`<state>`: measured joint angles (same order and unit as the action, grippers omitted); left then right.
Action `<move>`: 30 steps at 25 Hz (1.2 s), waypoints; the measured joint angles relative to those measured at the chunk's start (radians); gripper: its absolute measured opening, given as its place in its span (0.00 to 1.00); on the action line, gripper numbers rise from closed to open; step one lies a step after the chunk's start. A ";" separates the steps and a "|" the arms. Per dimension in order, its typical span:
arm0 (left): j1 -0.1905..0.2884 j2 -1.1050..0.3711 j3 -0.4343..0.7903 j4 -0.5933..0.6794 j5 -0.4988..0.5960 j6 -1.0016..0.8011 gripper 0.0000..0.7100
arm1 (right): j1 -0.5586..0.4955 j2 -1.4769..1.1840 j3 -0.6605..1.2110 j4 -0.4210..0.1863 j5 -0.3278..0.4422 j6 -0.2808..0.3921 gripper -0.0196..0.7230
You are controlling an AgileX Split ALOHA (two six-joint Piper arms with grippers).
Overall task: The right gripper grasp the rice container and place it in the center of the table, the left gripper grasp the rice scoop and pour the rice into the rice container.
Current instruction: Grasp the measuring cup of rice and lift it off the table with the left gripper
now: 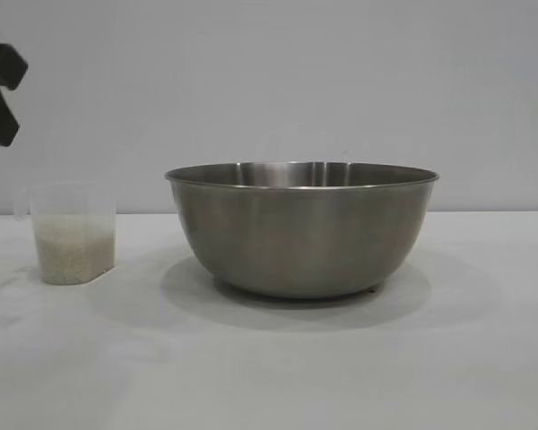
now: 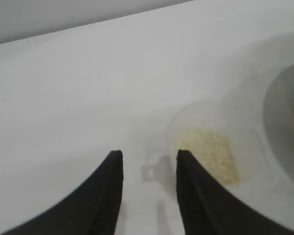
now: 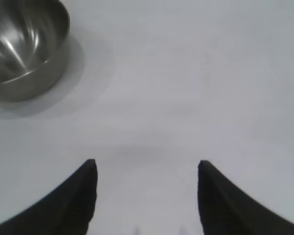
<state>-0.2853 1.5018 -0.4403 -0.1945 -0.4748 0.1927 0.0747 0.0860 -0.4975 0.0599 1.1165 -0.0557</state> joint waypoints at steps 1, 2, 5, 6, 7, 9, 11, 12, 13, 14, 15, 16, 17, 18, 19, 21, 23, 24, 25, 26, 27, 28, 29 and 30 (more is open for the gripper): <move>0.000 0.000 0.017 0.023 -0.021 -0.014 0.31 | 0.000 -0.036 0.002 0.000 0.007 -0.005 0.60; 0.000 -0.002 0.033 0.036 -0.045 -0.021 0.31 | 0.000 -0.069 0.006 0.000 0.011 -0.009 0.60; 0.000 -0.002 0.072 0.053 -0.119 -0.031 0.31 | 0.000 -0.102 0.008 0.000 0.020 -0.011 0.60; 0.000 0.004 0.082 0.056 -0.154 -0.031 0.31 | 0.000 -0.102 0.008 0.000 0.022 -0.011 0.60; 0.000 0.017 0.095 0.056 -0.190 -0.031 0.31 | 0.000 -0.102 0.008 0.000 0.022 -0.011 0.60; 0.000 0.061 0.113 0.056 -0.267 -0.032 0.31 | 0.000 -0.102 0.008 0.000 0.022 -0.011 0.60; 0.000 0.138 0.119 0.056 -0.372 -0.032 0.31 | 0.000 -0.102 0.008 0.000 0.022 -0.011 0.60; 0.000 0.184 0.119 0.058 -0.420 -0.033 0.31 | 0.000 -0.102 0.008 0.000 0.022 -0.011 0.60; 0.000 0.225 0.119 0.058 -0.488 -0.033 0.31 | 0.000 -0.102 0.008 0.000 0.022 -0.011 0.60; 0.000 0.273 0.119 0.058 -0.555 -0.034 0.31 | 0.000 -0.102 0.008 0.000 0.022 -0.011 0.60; 0.000 0.315 0.119 0.058 -0.594 -0.045 0.31 | 0.000 -0.102 0.008 0.000 0.022 -0.011 0.60; 0.000 0.346 0.119 0.058 -0.624 -0.062 0.31 | 0.000 -0.102 0.008 0.000 0.022 -0.011 0.60; 0.000 0.377 0.119 0.058 -0.643 -0.071 0.31 | 0.000 -0.102 0.008 0.000 0.022 -0.011 0.60; 0.000 0.406 0.119 0.058 -0.654 -0.075 0.31 | 0.000 -0.102 0.008 0.000 0.022 -0.011 0.60; 0.000 0.430 0.119 0.058 -0.657 -0.080 0.31 | 0.000 -0.102 0.008 0.000 0.022 -0.011 0.60; 0.000 0.460 0.119 0.058 -0.658 -0.084 0.31 | 0.000 -0.102 0.008 0.000 0.022 -0.011 0.60; 0.000 0.475 0.117 0.058 -0.659 -0.084 0.31 | 0.000 -0.102 0.008 0.000 0.022 -0.011 0.60; 0.000 0.476 0.115 0.058 -0.659 -0.086 0.31 | 0.000 -0.102 0.008 0.000 0.022 -0.011 0.60; 0.000 0.476 0.110 0.058 -0.660 -0.086 0.31 | 0.000 -0.102 0.008 0.000 0.022 -0.011 0.60; 0.000 0.476 0.104 0.058 -0.661 -0.086 0.31 | 0.000 -0.102 0.008 0.000 0.022 -0.011 0.60; 0.000 0.476 0.097 0.057 -0.661 -0.086 0.31 | 0.000 -0.102 0.008 0.000 0.022 -0.011 0.60; 0.000 0.479 0.089 0.057 -0.663 -0.086 0.31 | 0.000 -0.102 0.008 0.000 0.022 -0.011 0.60; 0.000 0.483 0.081 0.057 -0.663 -0.086 0.31 | 0.000 -0.102 0.008 0.000 0.022 -0.011 0.60; 0.000 0.489 0.077 0.057 -0.663 -0.086 0.31 | 0.000 -0.102 0.008 0.000 0.022 -0.011 0.60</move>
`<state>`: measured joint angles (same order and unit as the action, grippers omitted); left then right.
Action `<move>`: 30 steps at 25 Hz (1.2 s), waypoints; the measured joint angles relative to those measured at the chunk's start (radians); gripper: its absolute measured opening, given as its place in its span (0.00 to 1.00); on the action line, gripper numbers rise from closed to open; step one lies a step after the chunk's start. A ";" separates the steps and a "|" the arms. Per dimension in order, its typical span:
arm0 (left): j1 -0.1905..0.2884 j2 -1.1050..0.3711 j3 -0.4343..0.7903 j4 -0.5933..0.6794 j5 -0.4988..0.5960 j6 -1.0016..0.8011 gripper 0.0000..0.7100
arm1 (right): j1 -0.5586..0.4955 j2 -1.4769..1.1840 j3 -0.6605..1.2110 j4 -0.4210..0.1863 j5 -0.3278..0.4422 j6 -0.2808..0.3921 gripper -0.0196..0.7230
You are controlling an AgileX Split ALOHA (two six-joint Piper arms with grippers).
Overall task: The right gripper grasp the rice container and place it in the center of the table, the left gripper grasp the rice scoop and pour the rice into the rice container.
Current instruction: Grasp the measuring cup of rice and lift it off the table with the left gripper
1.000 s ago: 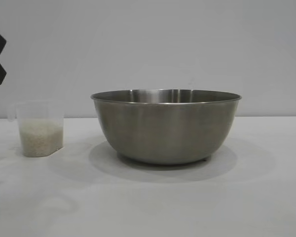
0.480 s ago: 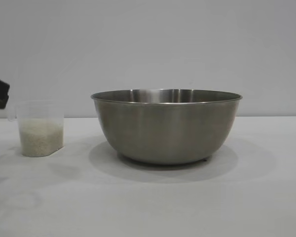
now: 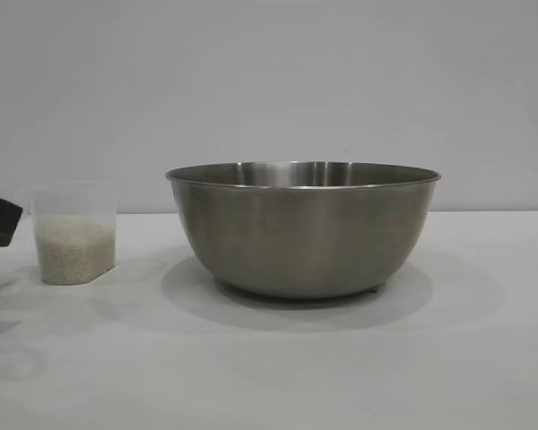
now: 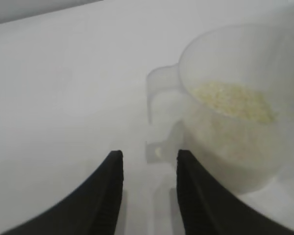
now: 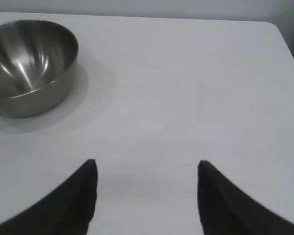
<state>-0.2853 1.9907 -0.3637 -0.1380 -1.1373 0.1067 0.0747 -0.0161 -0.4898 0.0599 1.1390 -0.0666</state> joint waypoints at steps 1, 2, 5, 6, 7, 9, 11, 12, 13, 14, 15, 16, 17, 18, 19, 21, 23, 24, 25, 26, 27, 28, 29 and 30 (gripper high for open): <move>0.000 0.008 -0.008 0.000 0.000 0.000 0.31 | 0.000 0.000 0.000 0.000 0.000 0.000 0.60; 0.000 0.016 -0.014 0.000 0.000 0.000 0.31 | 0.000 0.000 0.000 0.000 0.000 0.000 0.60; 0.000 0.048 -0.039 0.000 0.000 0.000 0.31 | 0.000 0.000 0.000 0.000 0.000 0.000 0.60; 0.000 0.059 -0.049 0.000 0.000 0.000 0.31 | 0.000 0.000 0.000 0.000 0.000 0.000 0.60; 0.000 0.067 -0.056 0.000 0.000 0.000 0.31 | 0.000 0.000 0.000 0.000 0.000 0.000 0.60; 0.000 0.083 -0.078 -0.009 0.000 0.000 0.31 | 0.000 0.000 0.000 0.000 0.000 0.000 0.60; 0.000 0.091 -0.099 -0.030 0.000 0.012 0.31 | 0.000 0.000 0.000 0.000 0.000 0.000 0.60; 0.000 0.091 -0.110 -0.037 0.000 0.016 0.31 | 0.000 0.000 0.000 0.000 0.000 0.000 0.60; 0.000 0.091 -0.118 -0.043 0.000 0.019 0.31 | 0.000 0.000 0.000 0.000 0.000 0.000 0.60; 0.000 0.091 -0.127 -0.049 0.000 0.021 0.31 | 0.000 0.000 0.000 0.000 0.000 0.000 0.60; 0.000 0.091 -0.134 -0.052 0.000 0.021 0.31 | 0.000 0.000 0.000 0.000 0.000 0.000 0.60; 0.000 0.091 -0.142 -0.054 0.000 0.021 0.31 | 0.000 0.000 0.000 0.000 0.000 0.000 0.60; 0.000 0.091 -0.151 -0.054 0.000 0.022 0.31 | 0.000 0.000 0.000 0.000 0.000 0.000 0.60; 0.000 0.091 -0.158 -0.052 0.000 0.022 0.31 | 0.000 0.000 0.001 0.000 0.000 0.000 0.60; 0.000 0.094 -0.169 -0.046 0.000 0.027 0.31 | 0.000 0.000 0.001 0.000 0.000 0.000 0.60; 0.000 0.100 -0.188 -0.018 0.000 0.032 0.12 | 0.000 0.000 0.001 0.000 0.000 0.000 0.60; 0.000 0.106 -0.206 0.013 0.002 0.040 0.00 | 0.000 0.000 0.001 0.000 0.000 0.000 0.60; 0.000 0.106 -0.217 0.028 0.002 0.050 0.00 | 0.000 0.000 0.001 0.000 0.000 0.000 0.60; 0.000 0.106 -0.227 0.037 0.002 0.067 0.00 | 0.000 0.000 0.001 0.000 0.000 0.000 0.60; 0.000 0.106 -0.239 0.047 0.002 0.092 0.00 | 0.000 0.000 0.001 0.000 0.000 0.000 0.60; 0.000 0.101 -0.249 0.057 0.004 0.120 0.00 | 0.000 0.000 0.001 0.000 0.000 0.000 0.60; 0.000 0.091 -0.255 0.074 0.004 0.160 0.00 | 0.000 0.000 0.001 0.000 0.000 0.000 0.60; 0.000 0.076 -0.263 0.097 0.009 0.207 0.00 | 0.000 0.000 0.001 0.000 0.000 0.000 0.60; 0.000 0.056 -0.269 0.122 0.012 0.259 0.00 | 0.000 0.000 0.001 0.000 0.000 0.000 0.60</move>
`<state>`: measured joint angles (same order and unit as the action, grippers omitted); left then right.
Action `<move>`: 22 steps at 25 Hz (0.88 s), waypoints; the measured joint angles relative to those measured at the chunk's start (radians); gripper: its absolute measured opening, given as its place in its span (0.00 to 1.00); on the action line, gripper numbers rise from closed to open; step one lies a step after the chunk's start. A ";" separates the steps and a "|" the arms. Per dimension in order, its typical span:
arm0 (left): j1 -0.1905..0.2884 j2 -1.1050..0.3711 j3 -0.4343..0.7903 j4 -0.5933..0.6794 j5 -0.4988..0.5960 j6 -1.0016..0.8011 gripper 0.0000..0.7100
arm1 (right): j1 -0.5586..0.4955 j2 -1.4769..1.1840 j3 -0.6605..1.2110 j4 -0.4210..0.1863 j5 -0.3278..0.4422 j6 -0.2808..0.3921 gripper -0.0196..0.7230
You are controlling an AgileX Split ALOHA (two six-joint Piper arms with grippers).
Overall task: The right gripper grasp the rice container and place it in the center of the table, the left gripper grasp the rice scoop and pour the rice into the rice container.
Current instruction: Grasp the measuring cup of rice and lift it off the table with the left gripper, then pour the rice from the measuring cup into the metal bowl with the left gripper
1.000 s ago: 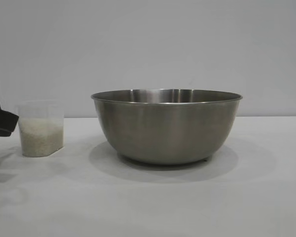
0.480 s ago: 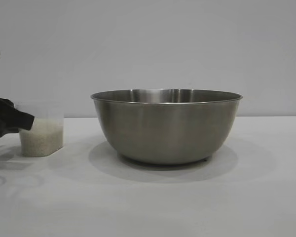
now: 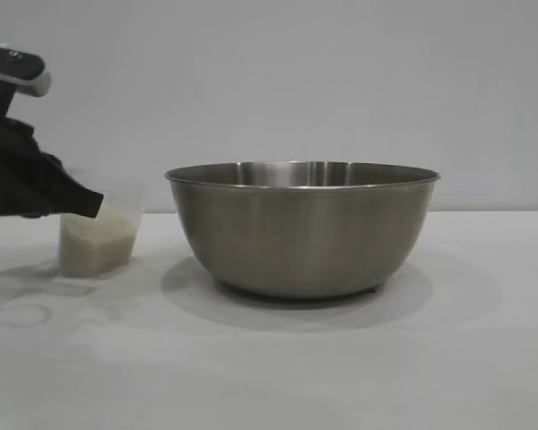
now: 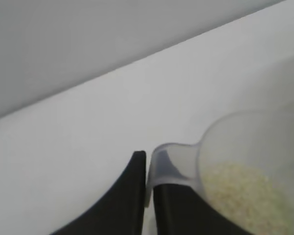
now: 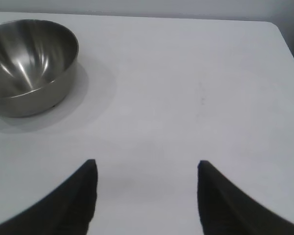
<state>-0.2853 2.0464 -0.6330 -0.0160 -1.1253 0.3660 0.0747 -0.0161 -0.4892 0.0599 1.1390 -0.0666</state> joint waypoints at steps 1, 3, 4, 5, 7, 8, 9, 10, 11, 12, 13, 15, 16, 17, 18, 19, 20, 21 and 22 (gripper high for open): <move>0.000 -0.024 -0.011 0.035 0.000 0.047 0.00 | 0.000 0.000 0.000 0.000 0.000 0.000 0.60; 0.000 -0.070 -0.031 0.109 0.000 0.161 0.00 | 0.000 0.000 0.000 0.000 0.000 0.000 0.60; 0.000 -0.092 -0.043 0.137 -0.002 0.201 0.00 | 0.000 0.000 0.000 0.000 0.000 0.000 0.60; 0.000 -0.109 -0.054 0.168 -0.002 0.244 0.00 | 0.000 0.000 0.000 0.000 0.000 0.000 0.60; 0.000 -0.139 -0.081 0.227 -0.004 0.326 0.00 | 0.000 0.000 0.000 0.000 0.000 0.000 0.60; -0.002 -0.149 -0.098 0.259 -0.004 0.370 0.00 | 0.000 0.000 0.000 0.000 0.000 0.000 0.60; -0.005 -0.153 -0.113 0.288 -0.004 0.431 0.00 | 0.000 0.000 0.000 0.000 0.000 0.000 0.60; -0.010 -0.153 -0.133 0.317 -0.002 0.493 0.00 | 0.000 0.000 0.000 0.000 0.000 0.000 0.60; -0.020 -0.153 -0.155 0.344 0.018 0.552 0.00 | 0.000 0.000 0.000 0.000 0.000 0.000 0.60; -0.032 -0.153 -0.173 0.378 0.048 0.601 0.00 | 0.000 0.000 0.000 0.000 0.000 0.000 0.60; -0.047 -0.153 -0.194 0.410 0.093 0.664 0.00 | 0.000 0.000 0.000 0.000 0.000 0.000 0.60; -0.083 -0.153 -0.230 0.449 0.194 0.802 0.00 | 0.000 0.000 0.000 0.000 0.000 0.000 0.60; -0.103 -0.153 -0.247 0.460 0.233 0.886 0.00 | 0.000 0.000 0.000 0.000 0.000 0.000 0.60; -0.119 -0.149 -0.262 0.464 0.276 0.963 0.00 | 0.000 0.000 0.000 0.000 0.000 0.000 0.60; -0.137 -0.144 -0.278 0.467 0.313 1.035 0.00 | 0.000 0.000 0.000 0.000 0.000 0.000 0.60; -0.153 -0.138 -0.288 0.470 0.339 1.091 0.00 | 0.000 0.000 0.000 0.000 0.000 0.000 0.60; -0.167 -0.129 -0.296 0.473 0.351 1.156 0.00 | 0.000 0.000 0.000 0.000 0.000 0.000 0.60; -0.178 -0.121 -0.302 0.473 0.359 1.217 0.00 | 0.000 0.000 0.000 0.000 0.000 0.000 0.60; -0.190 -0.114 -0.306 0.473 0.364 1.265 0.00 | 0.000 0.000 0.000 0.000 0.000 0.000 0.60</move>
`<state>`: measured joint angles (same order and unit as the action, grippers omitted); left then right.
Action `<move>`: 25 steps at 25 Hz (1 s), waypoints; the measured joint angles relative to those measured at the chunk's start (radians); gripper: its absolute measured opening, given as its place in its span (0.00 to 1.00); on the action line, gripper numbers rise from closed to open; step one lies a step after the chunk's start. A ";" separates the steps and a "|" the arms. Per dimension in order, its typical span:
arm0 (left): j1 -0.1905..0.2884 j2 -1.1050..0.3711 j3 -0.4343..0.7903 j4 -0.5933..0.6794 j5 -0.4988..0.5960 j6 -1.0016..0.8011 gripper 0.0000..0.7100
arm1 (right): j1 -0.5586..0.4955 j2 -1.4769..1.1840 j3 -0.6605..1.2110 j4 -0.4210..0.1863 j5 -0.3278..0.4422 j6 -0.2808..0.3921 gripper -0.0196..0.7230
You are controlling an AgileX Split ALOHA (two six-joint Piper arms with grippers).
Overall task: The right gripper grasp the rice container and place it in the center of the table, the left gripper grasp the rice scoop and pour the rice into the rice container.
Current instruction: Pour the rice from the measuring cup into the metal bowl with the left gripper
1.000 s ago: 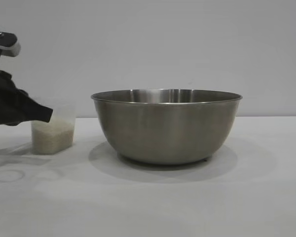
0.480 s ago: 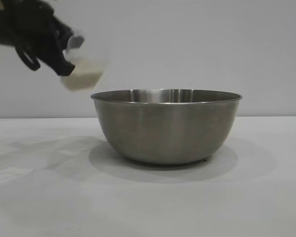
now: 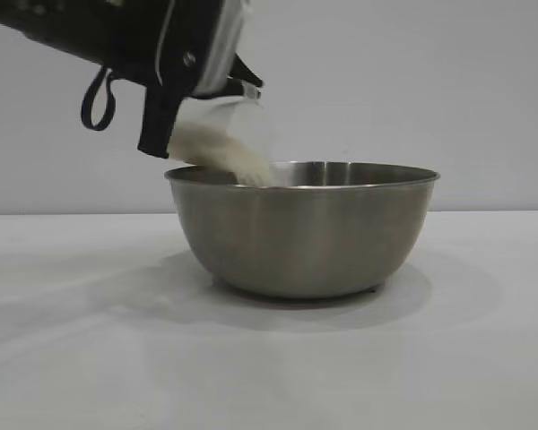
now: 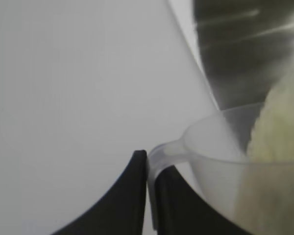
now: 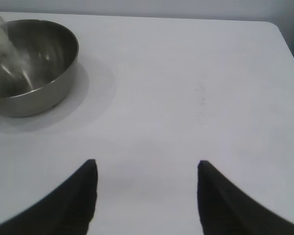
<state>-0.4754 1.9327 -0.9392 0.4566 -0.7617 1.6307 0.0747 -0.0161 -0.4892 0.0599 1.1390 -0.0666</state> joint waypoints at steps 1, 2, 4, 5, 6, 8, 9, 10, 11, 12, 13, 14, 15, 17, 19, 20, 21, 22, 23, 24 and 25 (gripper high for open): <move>-0.010 0.005 -0.002 0.002 0.000 0.055 0.00 | 0.000 0.000 0.000 0.000 0.000 0.000 0.60; -0.018 0.008 -0.002 0.002 0.002 0.104 0.00 | 0.000 0.000 0.000 0.000 0.000 0.000 0.60; -0.029 0.009 -0.002 0.012 0.004 0.179 0.00 | -0.001 0.000 0.000 0.000 0.000 0.000 0.60; -0.034 0.009 -0.005 0.022 0.004 0.215 0.00 | -0.001 0.000 0.000 0.000 0.000 0.000 0.60; -0.036 0.009 -0.005 0.036 0.000 0.248 0.00 | -0.001 0.000 0.000 0.000 0.000 0.000 0.60; -0.045 0.009 -0.007 0.040 -0.007 0.283 0.00 | -0.001 0.000 0.000 0.000 0.000 0.000 0.60; -0.049 0.009 -0.009 0.041 -0.009 0.290 0.00 | -0.001 0.000 0.000 0.000 0.000 0.000 0.60; -0.054 0.009 -0.009 0.042 -0.008 0.295 0.00 | -0.001 0.000 0.000 0.000 0.000 0.000 0.60; -0.056 0.009 -0.009 0.045 -0.008 0.299 0.00 | -0.001 0.000 0.000 0.000 0.000 0.000 0.60; -0.055 0.009 -0.009 0.053 -0.011 0.309 0.00 | -0.001 0.000 0.000 0.000 0.000 0.000 0.60; -0.056 0.009 -0.009 0.052 -0.011 0.319 0.00 | -0.001 0.000 0.000 0.000 0.000 0.000 0.60; -0.056 0.009 -0.009 0.053 -0.011 0.328 0.00 | -0.001 0.000 0.000 0.000 0.000 0.000 0.60; -0.056 0.009 -0.009 0.053 -0.013 0.332 0.00 | -0.001 0.000 0.000 0.000 0.000 0.000 0.60; -0.056 0.009 -0.009 0.053 -0.015 0.335 0.00 | -0.001 0.000 0.000 0.000 0.000 0.000 0.60; -0.056 0.009 -0.009 0.047 -0.022 0.306 0.00 | -0.001 0.000 0.000 0.000 0.000 0.000 0.60; -0.056 0.009 -0.009 0.024 -0.034 0.234 0.00 | -0.001 0.000 0.000 0.000 0.000 0.000 0.60; -0.056 0.009 -0.009 -0.003 -0.055 0.130 0.00 | -0.001 0.000 0.000 0.000 0.000 0.000 0.60; -0.056 0.009 -0.009 -0.045 -0.075 0.028 0.00 | -0.001 0.000 0.000 0.000 0.000 0.000 0.60; -0.056 0.009 -0.009 -0.099 -0.085 -0.094 0.00 | -0.001 0.000 0.000 0.000 0.000 0.000 0.60; -0.056 0.009 -0.009 -0.162 -0.091 -0.211 0.00 | -0.001 0.000 0.000 0.000 0.000 0.000 0.53; -0.056 0.009 -0.009 -0.220 -0.095 -0.307 0.00 | -0.001 0.000 0.000 0.000 0.000 0.000 0.52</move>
<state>-0.5315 1.9419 -0.9484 0.2370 -0.8572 1.3232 0.0732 -0.0161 -0.4892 0.0599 1.1390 -0.0666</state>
